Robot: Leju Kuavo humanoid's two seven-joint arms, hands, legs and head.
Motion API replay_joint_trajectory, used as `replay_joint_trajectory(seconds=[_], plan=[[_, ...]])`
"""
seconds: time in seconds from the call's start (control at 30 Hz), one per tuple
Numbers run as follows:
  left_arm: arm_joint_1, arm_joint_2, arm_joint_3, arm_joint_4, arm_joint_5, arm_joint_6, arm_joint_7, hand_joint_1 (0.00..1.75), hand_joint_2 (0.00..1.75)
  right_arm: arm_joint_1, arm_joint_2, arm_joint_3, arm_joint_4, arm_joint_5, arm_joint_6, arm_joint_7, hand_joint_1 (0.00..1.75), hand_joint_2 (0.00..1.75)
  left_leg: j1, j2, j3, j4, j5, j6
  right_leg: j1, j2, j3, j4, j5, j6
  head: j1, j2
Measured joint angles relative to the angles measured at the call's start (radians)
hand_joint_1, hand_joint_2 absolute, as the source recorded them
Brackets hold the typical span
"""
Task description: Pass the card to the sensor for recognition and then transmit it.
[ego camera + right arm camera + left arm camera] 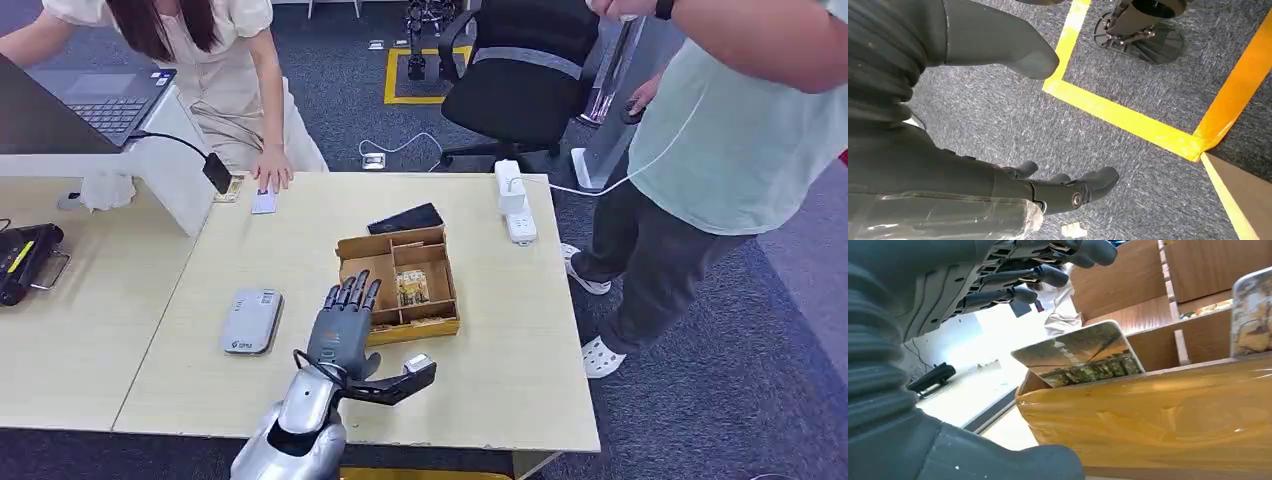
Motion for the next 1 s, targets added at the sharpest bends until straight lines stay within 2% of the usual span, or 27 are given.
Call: replay_joint_trajectory(seconds=[0.07,0.1,0.13,0.3,0.47,0.5,0.53,1.0], plan=[[0.0,0.0,0.0,0.0,0.0,0.0,0.0,0.0,1.75,0.0,0.0,0.0,0.0,0.0,0.0,0.0,0.0,1.75,0.0,0.0,0.0,0.0,0.0,0.0,0.0,0.0,0.0,0.0,0.0,0.0,0.0,0.0],[0.0,0.0,0.0,0.0,0.0,0.0,0.0,0.68,1.75,0.0,0.0,0.001,0.0,0.0,0.0,0.0,0.0,1.75,0.0,0.0,0.0,0.0,0.0,0.0,0.0,0.0,0.0,0.0,0.0,0.0,0.0,0.0],[0.0,0.0,0.0,0.0,0.0,-0.002,-0.002,1.75,1.75,0.0,0.0,0.001,0.0,0.0,0.0,0.001,0.0,1.75,0.0,0.0,0.0,0.0,0.0,0.0,0.0,0.0,0.0,0.0,0.0,0.0,0.0,0.0],[0.001,0.0,0.0,0.002,0.0,-0.027,-0.033,1.75,1.75,0.0,0.0,0.002,0.0,0.0,0.002,0.001,0.0,1.75,0.0,0.0,0.0,0.0,0.0,0.0,0.0,0.0,0.0,0.0,0.0,0.0,0.0,0.0],[0.0,0.0,0.0,0.008,-0.002,-0.027,-0.036,1.75,1.75,0.0,0.0,0.002,0.0,0.0,0.002,0.001,0.0,1.75,0.0,0.0,0.0,0.0,0.0,0.0,0.0,0.0,0.0,0.0,0.0,0.0,0.0,0.0],[0.0,0.0,0.0,0.008,-0.002,-0.027,-0.037,1.66,1.75,0.0,0.0,0.002,0.0,0.0,0.002,0.001,0.0,1.75,0.0,0.0,0.0,0.0,0.0,0.0,0.0,0.0,0.0,0.0,0.0,0.0,0.0,0.0],[0.0,0.0,0.0,0.008,-0.002,-0.027,-0.037,1.75,1.75,0.0,0.0,0.002,0.0,0.0,0.002,0.002,0.0,1.75,0.0,0.0,0.0,0.0,0.0,0.0,0.0,0.0,0.0,0.0,0.0,0.0,0.0,0.0],[0.0,-0.001,0.002,0.01,-0.002,-0.022,-0.044,1.73,1.75,0.0,0.0,0.002,0.0,0.0,0.002,0.008,0.0,1.75,0.0,0.0,0.0,0.0,0.0,0.0,0.0,0.0,0.0,0.0,0.0,0.0,0.0,0.0]])
